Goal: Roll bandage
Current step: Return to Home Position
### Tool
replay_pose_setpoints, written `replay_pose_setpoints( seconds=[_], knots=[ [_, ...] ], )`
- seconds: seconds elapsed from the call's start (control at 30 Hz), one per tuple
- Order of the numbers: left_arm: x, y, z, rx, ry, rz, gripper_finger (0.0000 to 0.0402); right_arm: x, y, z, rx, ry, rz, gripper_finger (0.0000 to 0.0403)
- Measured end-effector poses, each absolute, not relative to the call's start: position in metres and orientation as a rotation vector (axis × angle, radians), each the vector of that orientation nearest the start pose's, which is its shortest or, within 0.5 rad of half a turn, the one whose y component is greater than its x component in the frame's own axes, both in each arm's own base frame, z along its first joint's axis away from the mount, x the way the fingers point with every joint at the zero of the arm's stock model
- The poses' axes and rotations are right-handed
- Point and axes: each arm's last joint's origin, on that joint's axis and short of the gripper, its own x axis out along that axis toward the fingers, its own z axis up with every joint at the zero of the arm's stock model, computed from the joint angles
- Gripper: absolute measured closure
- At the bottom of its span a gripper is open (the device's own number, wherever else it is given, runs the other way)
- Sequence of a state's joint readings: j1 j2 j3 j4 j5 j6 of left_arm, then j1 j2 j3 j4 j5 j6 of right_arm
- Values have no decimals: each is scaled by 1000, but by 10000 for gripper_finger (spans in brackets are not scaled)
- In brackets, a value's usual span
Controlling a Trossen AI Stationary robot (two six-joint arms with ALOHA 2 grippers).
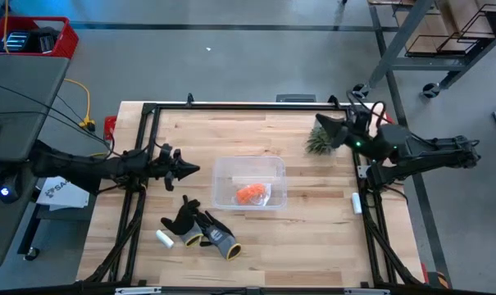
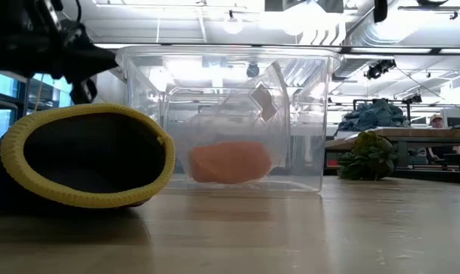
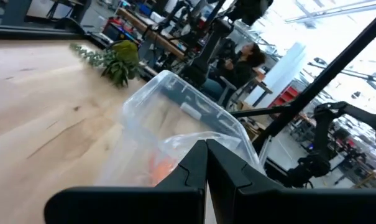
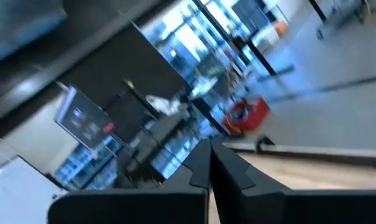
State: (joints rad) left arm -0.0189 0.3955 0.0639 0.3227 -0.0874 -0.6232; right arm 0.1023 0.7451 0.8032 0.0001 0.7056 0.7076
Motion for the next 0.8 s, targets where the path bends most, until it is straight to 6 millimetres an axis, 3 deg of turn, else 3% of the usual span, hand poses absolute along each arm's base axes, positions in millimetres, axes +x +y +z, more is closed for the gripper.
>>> replay_pose_setpoints(
  seconds=[0.1,0.3,0.53,0.7,0.8],
  knots=[
    [120,2,170,-613,-21,67,401,158,-3,366,686,-297,-554,403],
    [118,5,154,-535,128,135,401,158,-3,365,687,-279,-533,403],
    [120,1,167,-544,32,-10,401,160,-1,364,632,-230,-459,403],
    [118,-1,153,-483,172,2,401,159,3,357,593,-107,-362,403],
    [117,-2,146,-574,249,28,401,154,4,354,594,-54,-297,403]
  ],
)
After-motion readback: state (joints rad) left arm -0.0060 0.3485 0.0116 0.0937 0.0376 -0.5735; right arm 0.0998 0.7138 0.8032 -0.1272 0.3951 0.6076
